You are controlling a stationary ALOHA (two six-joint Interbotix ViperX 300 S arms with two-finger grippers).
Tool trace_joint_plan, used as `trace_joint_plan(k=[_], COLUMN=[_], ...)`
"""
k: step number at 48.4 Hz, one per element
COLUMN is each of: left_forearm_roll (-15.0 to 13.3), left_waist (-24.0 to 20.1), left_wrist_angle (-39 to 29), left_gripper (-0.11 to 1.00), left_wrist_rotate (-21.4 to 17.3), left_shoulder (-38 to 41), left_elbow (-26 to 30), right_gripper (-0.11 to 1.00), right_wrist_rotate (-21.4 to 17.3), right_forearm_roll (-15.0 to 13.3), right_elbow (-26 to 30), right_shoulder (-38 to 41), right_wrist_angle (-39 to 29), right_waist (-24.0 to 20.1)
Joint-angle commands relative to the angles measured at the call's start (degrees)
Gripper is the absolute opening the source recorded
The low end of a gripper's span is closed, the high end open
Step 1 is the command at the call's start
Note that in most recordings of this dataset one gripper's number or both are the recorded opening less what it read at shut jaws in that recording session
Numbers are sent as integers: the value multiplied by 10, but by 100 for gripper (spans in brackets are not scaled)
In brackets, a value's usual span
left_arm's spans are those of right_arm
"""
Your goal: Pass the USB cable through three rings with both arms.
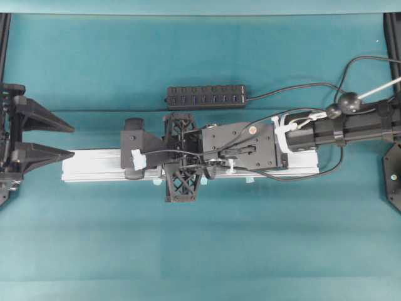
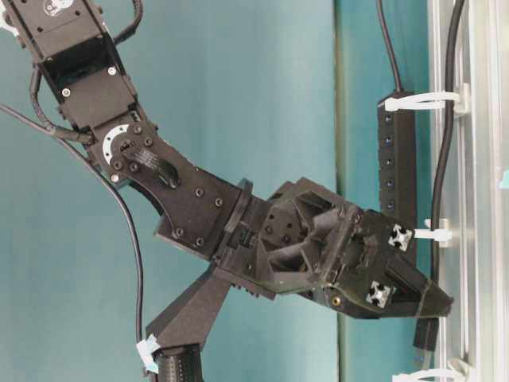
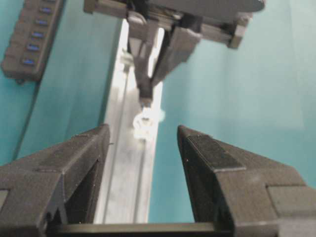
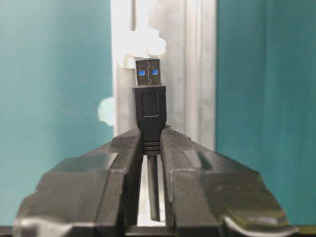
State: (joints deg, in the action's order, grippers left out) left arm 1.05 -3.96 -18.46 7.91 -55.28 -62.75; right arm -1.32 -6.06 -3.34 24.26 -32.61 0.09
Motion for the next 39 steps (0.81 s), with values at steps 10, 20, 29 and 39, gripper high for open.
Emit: trace_joint_plan(k=[10,20,29,39], left_forearm_roll=[1,1,1,1], left_waist=[-7,-7,-6,-6], left_wrist_angle=[-13,-26,-34,-34], left_gripper=[59,59,59,58], left_wrist_rotate=[-3,-2,-1,-1], left_shoulder=[-5,-25,-27,-27], left_elbow=[4,4,-1,-1], right_gripper=[-7,-7,-7,-7], right_wrist_rotate=[4,4,4,4], right_forearm_roll=[12,12,12,21], right_elbow=[11,22,39,54], right_shoulder=[0,8,17,26], right_wrist_angle=[0,0,-4,-4], right_waist=[-8,-8,-9,-8])
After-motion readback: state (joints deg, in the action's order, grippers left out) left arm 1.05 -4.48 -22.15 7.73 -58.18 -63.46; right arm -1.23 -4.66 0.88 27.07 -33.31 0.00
